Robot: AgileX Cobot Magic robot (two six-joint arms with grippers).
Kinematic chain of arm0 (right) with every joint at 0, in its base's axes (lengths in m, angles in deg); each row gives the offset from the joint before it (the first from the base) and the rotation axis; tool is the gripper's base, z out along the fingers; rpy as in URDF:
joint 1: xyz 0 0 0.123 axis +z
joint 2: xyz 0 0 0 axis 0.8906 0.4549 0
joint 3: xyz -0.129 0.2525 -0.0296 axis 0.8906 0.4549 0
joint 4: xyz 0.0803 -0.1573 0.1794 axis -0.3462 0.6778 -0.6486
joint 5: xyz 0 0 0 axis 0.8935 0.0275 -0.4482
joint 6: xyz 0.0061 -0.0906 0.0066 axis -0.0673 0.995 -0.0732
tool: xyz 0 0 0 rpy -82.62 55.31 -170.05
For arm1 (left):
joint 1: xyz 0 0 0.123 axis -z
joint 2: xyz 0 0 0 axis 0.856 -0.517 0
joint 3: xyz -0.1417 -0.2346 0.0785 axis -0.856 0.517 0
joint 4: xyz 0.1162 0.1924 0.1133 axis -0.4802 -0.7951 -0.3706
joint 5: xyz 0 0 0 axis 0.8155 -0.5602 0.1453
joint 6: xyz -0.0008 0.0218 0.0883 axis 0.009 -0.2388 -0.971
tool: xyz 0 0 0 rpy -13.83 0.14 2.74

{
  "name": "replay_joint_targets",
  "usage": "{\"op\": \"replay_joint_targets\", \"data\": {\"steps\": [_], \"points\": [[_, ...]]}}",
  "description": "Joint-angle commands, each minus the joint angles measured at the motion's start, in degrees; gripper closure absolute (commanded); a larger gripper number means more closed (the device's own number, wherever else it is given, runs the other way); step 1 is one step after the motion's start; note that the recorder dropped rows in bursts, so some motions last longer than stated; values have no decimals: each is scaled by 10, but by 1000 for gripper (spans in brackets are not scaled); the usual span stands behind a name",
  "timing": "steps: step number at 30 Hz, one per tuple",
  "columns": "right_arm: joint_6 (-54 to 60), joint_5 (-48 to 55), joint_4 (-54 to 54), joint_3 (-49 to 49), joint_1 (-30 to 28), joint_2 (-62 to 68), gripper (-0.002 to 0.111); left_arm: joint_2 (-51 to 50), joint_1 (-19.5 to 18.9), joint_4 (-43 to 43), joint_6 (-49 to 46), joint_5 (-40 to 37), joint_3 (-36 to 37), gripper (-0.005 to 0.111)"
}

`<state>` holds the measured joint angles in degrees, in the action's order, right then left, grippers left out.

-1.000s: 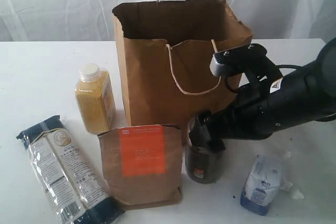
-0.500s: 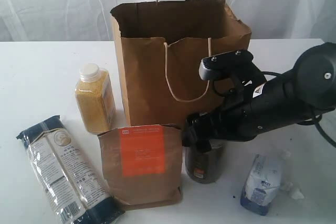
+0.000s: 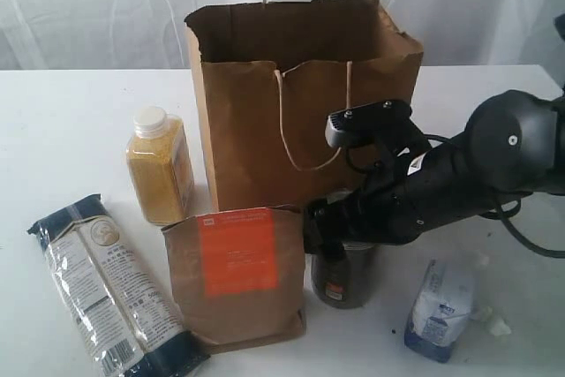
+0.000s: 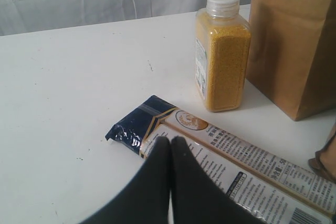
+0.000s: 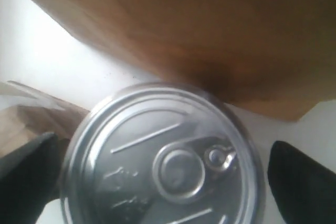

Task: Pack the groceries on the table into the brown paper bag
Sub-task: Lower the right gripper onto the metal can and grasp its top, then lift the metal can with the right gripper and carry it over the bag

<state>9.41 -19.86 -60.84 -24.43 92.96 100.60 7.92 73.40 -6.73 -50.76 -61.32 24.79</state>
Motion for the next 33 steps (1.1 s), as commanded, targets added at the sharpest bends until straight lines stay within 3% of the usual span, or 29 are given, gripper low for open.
{"op": "replay_joint_targets", "data": {"steps": [1, 5, 8, 15, 18, 23, 33], "points": [[4, -18, -3, -1, 2, 2, 11, 3, 2, 2, 1, 0, 2, 107], [4, -20, -3, -1, 2, 12, 16, 3, 2, 2, 1, 0, 2, 107], [4, -12, -3, -1, 2, 23, 26, 3, 2, 2, 1, 0, 2, 107], [-2, -3, -3, 0, 2, 15, 82, 3, 2, 2, 1, 0, 2, 107], [-15, 10, 0, 6, 2, -6, 95, 3, 2, 2, 1, 0, 2, 107], [-15, 22, 0, 38, 2, -48, 101, 3, 2, 2, 1, 0, 2, 107], [-15, 31, 0, 58, 2, -131, 101, 3, 2, 2, 1, 0, 2, 107]]}}
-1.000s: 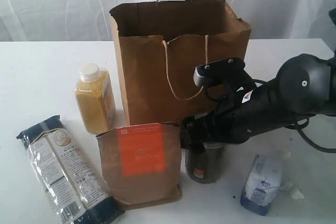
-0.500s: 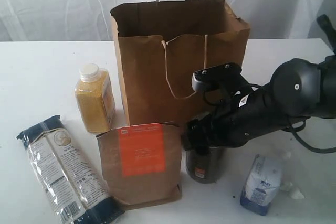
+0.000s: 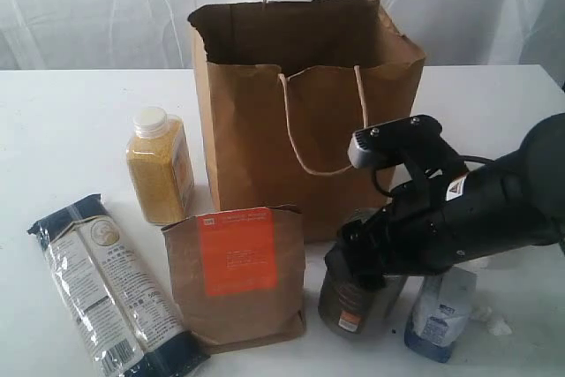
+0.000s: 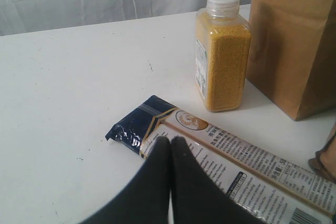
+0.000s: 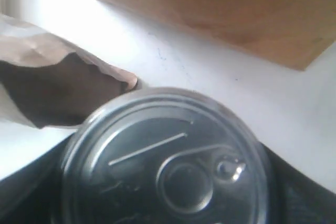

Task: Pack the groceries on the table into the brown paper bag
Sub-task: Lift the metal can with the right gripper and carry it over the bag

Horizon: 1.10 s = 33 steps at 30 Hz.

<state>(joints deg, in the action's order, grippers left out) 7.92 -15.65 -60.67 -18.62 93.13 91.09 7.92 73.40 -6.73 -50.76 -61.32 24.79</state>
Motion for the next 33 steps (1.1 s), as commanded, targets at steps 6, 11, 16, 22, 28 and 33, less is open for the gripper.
{"op": "replay_joint_targets", "data": {"steps": [6, 11, 16, 22, 28, 33], "points": [[-1, -11, -2, 0, 0, -78, 101, 3, 2, 2, 1, 0, 2, 107], [-1, -21, -2, 0, 0, -105, 101, 3, 2, 2, 1, 0, 2, 107], [-1, -15, 0, 0, 0, -124, 101, 3, 2, 2, 1, 0, 2, 107], [-1, -11, 10, 0, 0, -156, 101, 3, 2, 2, 1, 0, 2, 107], [-10, 20, 32, -4, 0, -194, 101, 3, 2, 2, 1, 0, 2, 107], [-75, 88, 134, -43, 0, -212, 101, 3, 2, 2, 1, 0, 2, 107]]}}
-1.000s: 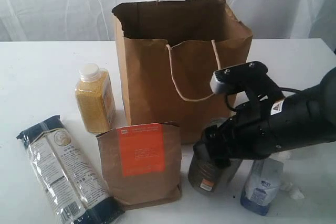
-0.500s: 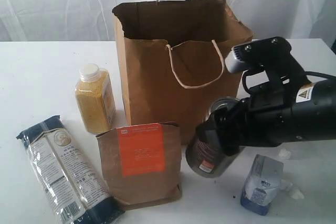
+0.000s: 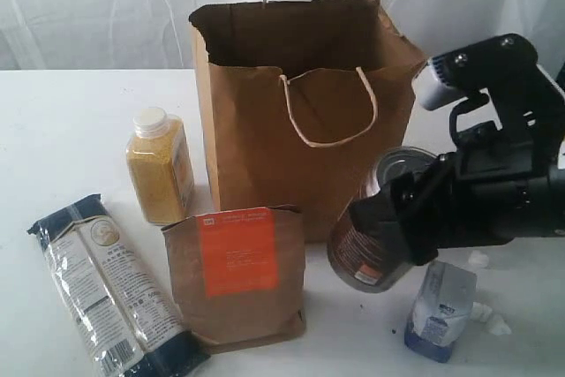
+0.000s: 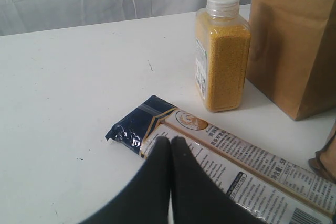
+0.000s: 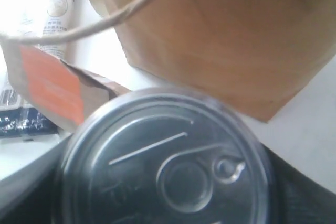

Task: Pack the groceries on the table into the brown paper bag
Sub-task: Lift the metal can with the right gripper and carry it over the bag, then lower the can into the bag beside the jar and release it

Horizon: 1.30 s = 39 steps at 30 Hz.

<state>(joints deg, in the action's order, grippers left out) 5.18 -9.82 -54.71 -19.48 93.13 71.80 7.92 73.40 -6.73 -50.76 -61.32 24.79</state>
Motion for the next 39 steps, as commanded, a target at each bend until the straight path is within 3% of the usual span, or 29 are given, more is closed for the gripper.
{"op": "replay_joint_targets", "data": {"steps": [1, 9, 19, 30, 39], "points": [[-65, 41, 102, -48, 0, -21, 101, 3, 2, 2, 1, 0, 2, 107], [-134, 124, 270, -203, 0, -30, 101, 3, 2, 2, 1, 0, 2, 107], [-129, 54, 275, -395, 0, 127, 102, 3, 2, 2, 1, 0, 2, 107], [-77, 4, 258, -444, 0, 316, 102, 3, 2, 2, 1, 0, 2, 107], [-76, 18, 260, -463, 0, 376, 102, 3, 2, 2, 1, 0, 2, 107]]}}
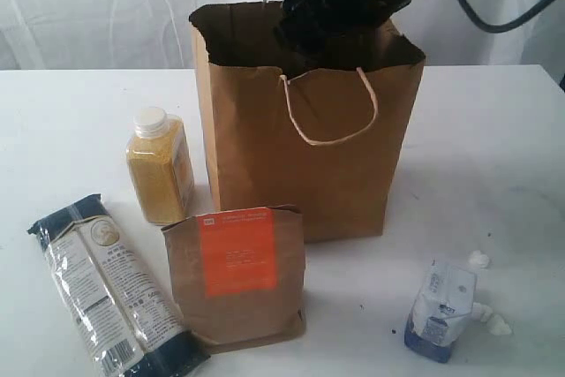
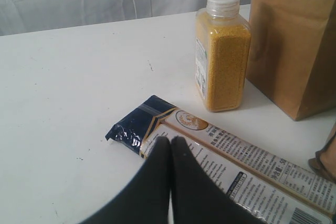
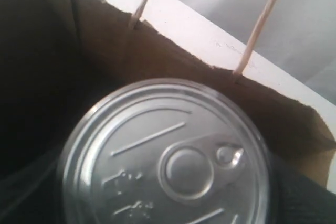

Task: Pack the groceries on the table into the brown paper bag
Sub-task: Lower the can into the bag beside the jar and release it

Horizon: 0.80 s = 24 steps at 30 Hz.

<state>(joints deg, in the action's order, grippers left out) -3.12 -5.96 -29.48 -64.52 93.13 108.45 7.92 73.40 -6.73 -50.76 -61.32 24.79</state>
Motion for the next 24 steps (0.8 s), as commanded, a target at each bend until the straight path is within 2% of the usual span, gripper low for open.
{"op": "replay_joint_targets", "data": {"steps": [1, 10, 18, 24], "points": [[7, -20, 8, -12, 0, 14, 102, 3, 2, 2, 1, 0, 2, 107], [6, -1, 6, -12, 0, 41, 102, 3, 2, 2, 1, 0, 2, 107], [-3, 5, 7, -12, 0, 7, 102, 3, 2, 2, 1, 0, 2, 107], [-3, 26, 10, -12, -22, -3, 102, 3, 2, 2, 1, 0, 2, 107]]}}
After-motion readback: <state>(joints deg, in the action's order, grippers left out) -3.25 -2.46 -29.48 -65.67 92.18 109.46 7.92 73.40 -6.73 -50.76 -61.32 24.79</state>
